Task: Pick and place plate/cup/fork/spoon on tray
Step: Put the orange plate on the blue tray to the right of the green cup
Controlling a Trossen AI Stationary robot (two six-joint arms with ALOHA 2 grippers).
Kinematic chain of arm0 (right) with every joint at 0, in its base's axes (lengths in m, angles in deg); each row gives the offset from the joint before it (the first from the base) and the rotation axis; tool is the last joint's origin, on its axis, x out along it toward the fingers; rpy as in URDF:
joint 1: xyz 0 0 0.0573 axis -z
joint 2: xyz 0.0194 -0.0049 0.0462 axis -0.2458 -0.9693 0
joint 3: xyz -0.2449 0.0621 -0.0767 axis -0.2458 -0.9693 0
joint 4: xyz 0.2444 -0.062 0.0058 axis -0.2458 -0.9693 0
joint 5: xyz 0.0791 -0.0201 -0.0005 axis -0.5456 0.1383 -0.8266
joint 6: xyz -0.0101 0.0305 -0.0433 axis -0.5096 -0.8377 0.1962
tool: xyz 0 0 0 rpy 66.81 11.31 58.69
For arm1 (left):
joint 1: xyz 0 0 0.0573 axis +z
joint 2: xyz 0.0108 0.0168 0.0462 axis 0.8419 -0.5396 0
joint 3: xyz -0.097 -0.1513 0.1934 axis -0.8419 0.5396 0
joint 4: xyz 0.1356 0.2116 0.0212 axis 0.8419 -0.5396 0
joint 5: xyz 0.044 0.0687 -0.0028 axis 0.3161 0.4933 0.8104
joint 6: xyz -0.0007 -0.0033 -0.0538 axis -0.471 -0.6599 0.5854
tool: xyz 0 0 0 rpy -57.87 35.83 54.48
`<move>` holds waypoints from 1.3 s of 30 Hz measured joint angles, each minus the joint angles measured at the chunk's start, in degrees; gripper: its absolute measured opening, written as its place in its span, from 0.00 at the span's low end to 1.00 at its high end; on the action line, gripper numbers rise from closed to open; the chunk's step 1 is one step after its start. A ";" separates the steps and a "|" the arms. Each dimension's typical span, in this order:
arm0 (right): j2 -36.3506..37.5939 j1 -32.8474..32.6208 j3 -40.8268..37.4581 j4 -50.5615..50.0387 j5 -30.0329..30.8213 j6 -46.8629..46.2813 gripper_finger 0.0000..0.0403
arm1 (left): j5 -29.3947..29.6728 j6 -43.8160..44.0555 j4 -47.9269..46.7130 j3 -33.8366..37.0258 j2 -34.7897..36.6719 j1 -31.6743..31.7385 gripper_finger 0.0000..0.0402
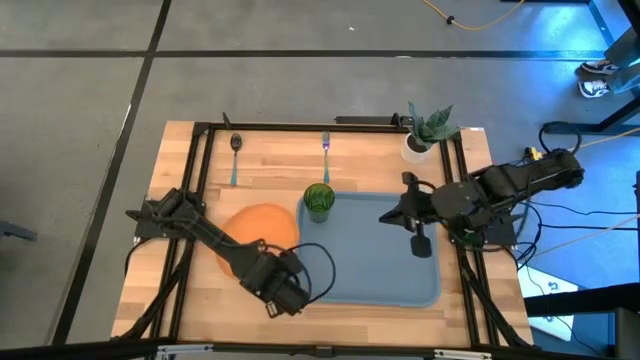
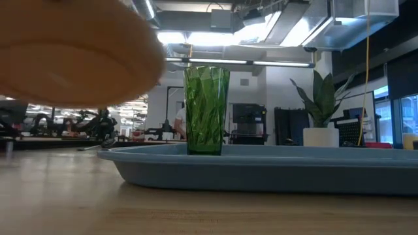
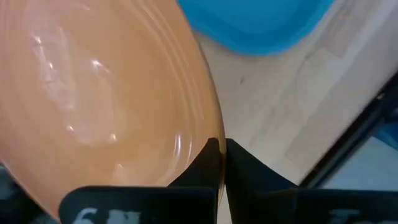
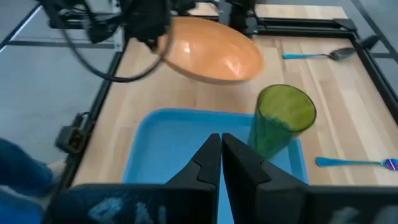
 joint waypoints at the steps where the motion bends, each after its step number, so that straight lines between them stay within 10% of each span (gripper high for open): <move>1: 0.00 -0.83 1.09 -1.09 0.02 0.00 0.05 | 0.72 -1.54 -0.05 -1.09 -0.23 0.45 0.00; 16: 0.11 -11.09 4.45 -10.99 12.81 -7.91 0.05 | -7.62 -31.54 4.29 -8.49 -0.09 -0.10 0.00; 39: 0.09 -13.26 4.45 -10.81 13.99 -12.31 0.05 | -8.20 -66.38 23.94 -8.42 -8.15 6.37 0.00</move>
